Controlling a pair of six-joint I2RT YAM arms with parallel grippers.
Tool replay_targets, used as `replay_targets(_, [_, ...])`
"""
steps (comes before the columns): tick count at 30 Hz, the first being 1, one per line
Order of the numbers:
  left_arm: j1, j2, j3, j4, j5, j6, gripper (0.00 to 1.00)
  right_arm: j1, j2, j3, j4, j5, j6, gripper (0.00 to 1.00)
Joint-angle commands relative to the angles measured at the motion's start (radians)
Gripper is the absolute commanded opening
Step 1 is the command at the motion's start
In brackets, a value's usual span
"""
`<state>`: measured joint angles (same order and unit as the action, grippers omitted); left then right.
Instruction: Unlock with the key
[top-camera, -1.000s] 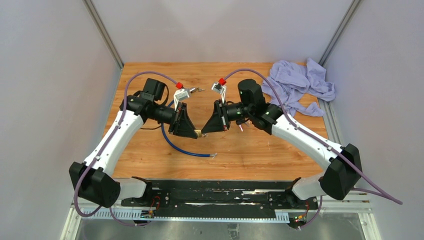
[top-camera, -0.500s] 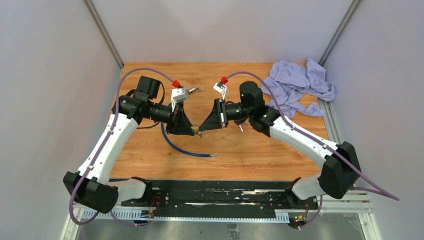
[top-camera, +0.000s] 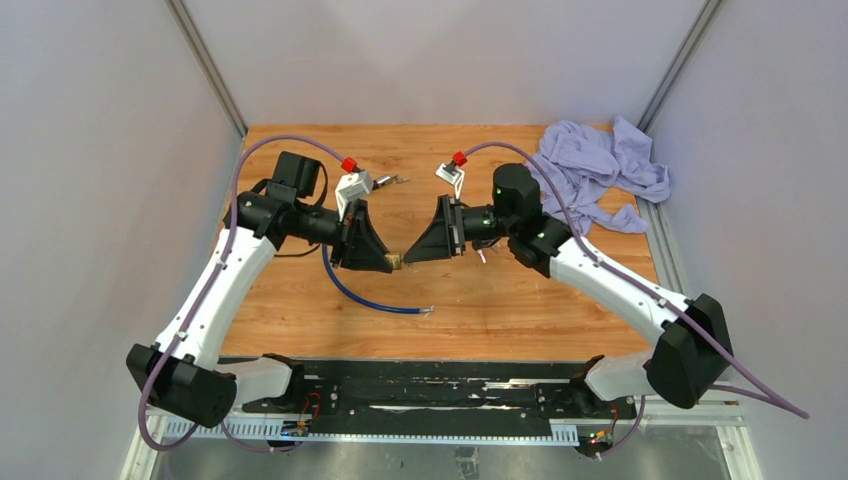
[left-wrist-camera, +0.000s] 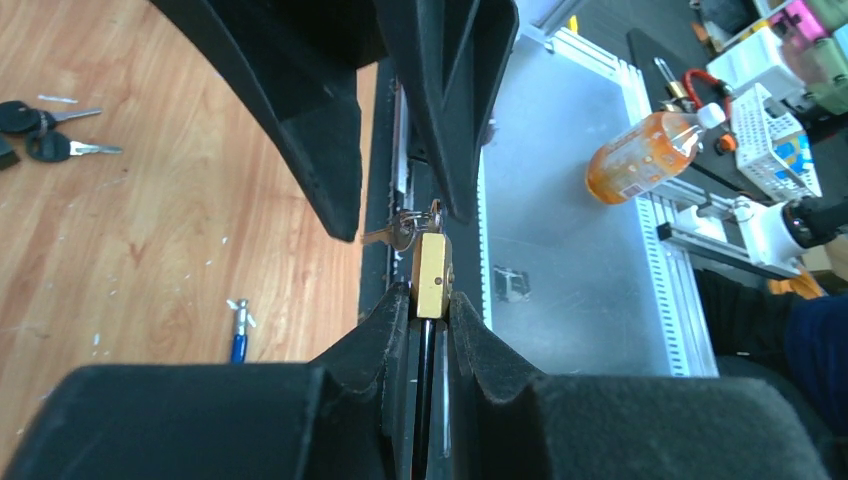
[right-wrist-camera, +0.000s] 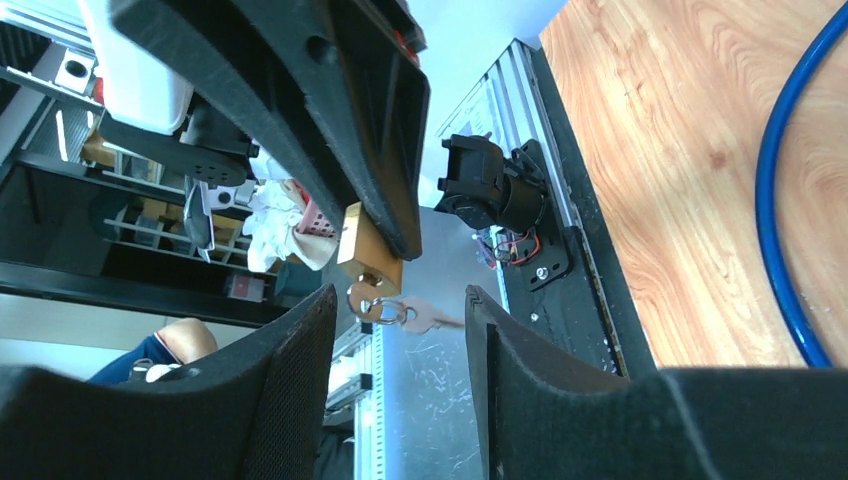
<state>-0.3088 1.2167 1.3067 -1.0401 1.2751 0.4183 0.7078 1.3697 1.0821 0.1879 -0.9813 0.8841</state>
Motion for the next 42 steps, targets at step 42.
replay_targets(42, [0.008,0.029,-0.063,0.022,0.122,-0.09,0.0,0.025,-0.048,0.11,-0.203,-0.011,-0.31,0.23])
